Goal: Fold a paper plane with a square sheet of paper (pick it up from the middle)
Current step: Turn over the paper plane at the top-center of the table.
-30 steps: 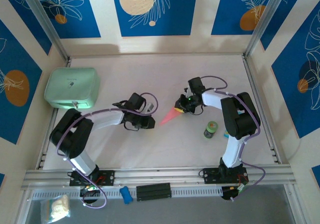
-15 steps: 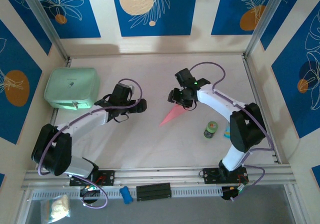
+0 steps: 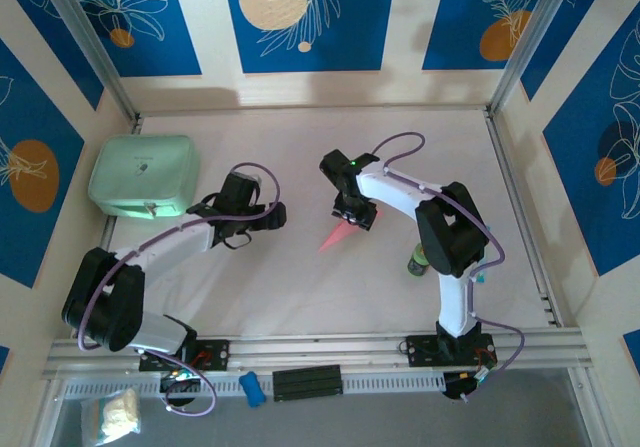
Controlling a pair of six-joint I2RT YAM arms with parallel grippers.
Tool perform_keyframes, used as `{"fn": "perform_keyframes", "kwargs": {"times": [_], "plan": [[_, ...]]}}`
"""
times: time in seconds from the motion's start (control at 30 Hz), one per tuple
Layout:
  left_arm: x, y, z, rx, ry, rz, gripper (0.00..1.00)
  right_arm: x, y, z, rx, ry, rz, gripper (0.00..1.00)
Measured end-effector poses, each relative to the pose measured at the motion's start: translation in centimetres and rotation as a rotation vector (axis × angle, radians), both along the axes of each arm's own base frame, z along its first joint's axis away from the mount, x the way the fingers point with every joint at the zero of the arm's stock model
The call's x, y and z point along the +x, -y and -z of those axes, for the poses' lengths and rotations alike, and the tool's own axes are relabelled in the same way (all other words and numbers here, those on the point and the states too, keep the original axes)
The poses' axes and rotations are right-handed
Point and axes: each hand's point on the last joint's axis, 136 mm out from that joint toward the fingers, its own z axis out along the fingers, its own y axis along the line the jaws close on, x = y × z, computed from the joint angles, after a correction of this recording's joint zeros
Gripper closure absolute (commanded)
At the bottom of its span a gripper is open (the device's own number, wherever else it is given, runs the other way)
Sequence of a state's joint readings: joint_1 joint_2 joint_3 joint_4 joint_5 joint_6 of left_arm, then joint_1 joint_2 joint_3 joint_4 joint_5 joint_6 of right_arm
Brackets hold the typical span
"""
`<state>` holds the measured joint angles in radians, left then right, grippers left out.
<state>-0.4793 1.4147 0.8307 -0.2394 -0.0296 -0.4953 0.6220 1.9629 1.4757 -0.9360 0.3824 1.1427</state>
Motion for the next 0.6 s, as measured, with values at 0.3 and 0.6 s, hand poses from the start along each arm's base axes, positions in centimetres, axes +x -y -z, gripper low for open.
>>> {"fn": "perform_keyframes", "kwargs": {"times": [0.3, 0.6], "plan": [[0.0, 0.6, 0.2, -0.025, -0.008, 0.019, 0.00, -0.5, 0.1, 0.0, -0.009, -0.010, 0.035, 0.67], [0.1, 0.6, 0.3, -0.031, -0.011, 0.018, 0.01, -0.3, 0.5, 1.0, 0.018, -0.021, 0.057, 0.92]]}}
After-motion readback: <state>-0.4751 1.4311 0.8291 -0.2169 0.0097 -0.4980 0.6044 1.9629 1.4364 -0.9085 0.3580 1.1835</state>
